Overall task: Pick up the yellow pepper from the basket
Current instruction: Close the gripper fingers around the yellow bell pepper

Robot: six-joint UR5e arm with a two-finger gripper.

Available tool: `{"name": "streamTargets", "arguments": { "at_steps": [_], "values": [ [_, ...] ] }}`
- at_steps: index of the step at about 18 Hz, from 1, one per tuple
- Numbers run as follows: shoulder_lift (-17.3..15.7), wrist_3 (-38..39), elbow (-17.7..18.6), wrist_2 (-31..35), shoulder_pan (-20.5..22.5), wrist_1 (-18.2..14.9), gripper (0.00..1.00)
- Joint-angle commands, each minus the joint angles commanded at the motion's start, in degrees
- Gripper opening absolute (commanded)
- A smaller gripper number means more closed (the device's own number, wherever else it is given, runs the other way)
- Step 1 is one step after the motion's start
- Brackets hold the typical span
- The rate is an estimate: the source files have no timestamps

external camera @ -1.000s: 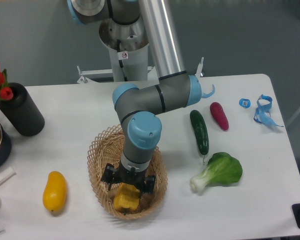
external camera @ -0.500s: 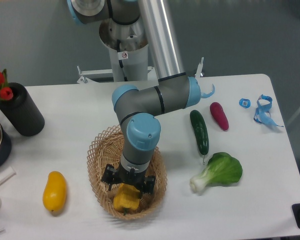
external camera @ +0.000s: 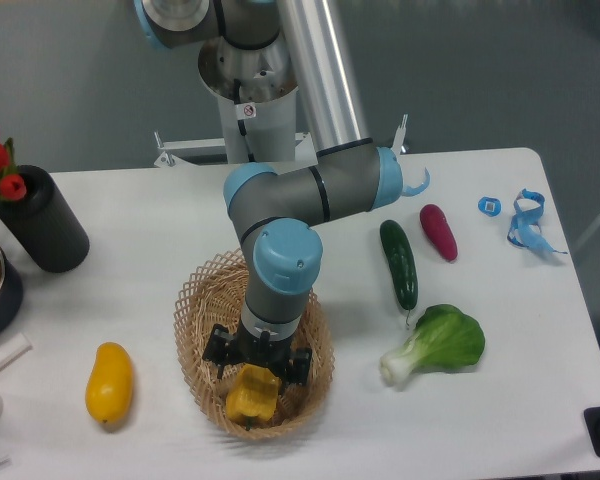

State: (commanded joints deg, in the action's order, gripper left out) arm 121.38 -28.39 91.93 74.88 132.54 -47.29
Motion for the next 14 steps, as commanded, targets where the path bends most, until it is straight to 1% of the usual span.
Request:
{"name": "streamTargets", "arguments": {
  "at_steps": [4, 7, 10, 14],
  "values": [
    [0.44, 0.00, -0.70, 0.35, -0.09, 0.09, 1.00],
    [0.70, -0.09, -0.88, 0.53, -0.09, 0.00, 1.00],
    [0.97, 0.00, -1.05, 2.28, -0.09, 0.09, 1.00],
    [1.32, 0.09, -1.05, 2.37, -0.09, 0.18, 1.00]
  ]
}}
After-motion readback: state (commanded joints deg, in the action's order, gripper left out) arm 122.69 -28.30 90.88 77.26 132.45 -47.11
